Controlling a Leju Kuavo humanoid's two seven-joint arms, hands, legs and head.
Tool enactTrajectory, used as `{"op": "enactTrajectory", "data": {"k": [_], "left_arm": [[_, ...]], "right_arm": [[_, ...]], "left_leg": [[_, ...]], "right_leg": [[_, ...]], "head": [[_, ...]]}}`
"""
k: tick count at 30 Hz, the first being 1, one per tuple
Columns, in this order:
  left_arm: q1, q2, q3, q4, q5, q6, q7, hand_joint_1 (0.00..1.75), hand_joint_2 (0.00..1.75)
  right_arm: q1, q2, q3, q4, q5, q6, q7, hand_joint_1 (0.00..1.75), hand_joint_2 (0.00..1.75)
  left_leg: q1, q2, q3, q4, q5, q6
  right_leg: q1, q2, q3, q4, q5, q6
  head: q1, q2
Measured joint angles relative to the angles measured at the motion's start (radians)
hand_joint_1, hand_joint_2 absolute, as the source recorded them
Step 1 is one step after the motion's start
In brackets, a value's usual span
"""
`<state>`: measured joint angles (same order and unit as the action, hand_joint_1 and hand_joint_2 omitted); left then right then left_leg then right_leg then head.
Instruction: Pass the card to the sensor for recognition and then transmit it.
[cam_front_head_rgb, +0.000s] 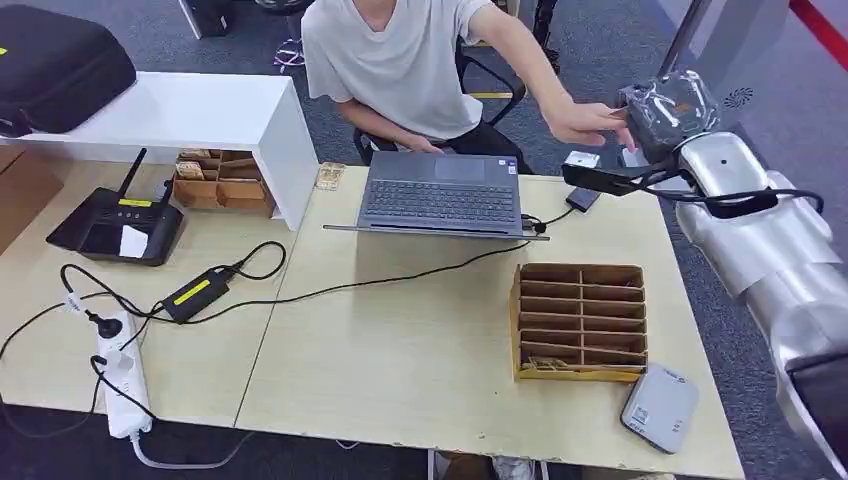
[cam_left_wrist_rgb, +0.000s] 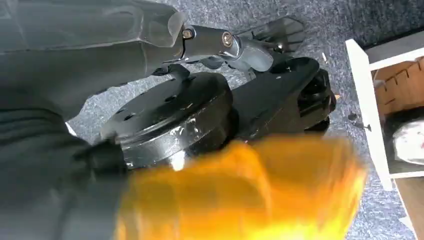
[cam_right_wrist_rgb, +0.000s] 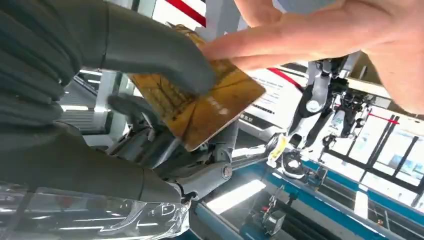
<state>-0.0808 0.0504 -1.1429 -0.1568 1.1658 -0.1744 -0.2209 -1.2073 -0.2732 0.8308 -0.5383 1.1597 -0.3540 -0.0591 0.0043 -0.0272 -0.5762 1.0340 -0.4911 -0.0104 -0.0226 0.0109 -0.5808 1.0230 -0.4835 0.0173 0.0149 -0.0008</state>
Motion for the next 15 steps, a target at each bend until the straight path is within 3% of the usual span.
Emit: {"op": "enactTrajectory", "data": {"k": [15], "left_arm": [[0.001, -0.001, -0.007, 0.0, 0.016, 0.021, 0.001, 0.0, 1.75]], "right_arm": [[0.05, 0.019, 0.02, 0.02, 0.005, -0.018, -0.011, 0.0, 1.75]], "left_leg": [[0.0, 0.0, 0.0, 0.0, 0.0, 0.0]], "right_leg": [[0.0, 0.0, 0.0, 0.0, 0.0, 0.0]], "head": [[0.0, 0.0]]}}
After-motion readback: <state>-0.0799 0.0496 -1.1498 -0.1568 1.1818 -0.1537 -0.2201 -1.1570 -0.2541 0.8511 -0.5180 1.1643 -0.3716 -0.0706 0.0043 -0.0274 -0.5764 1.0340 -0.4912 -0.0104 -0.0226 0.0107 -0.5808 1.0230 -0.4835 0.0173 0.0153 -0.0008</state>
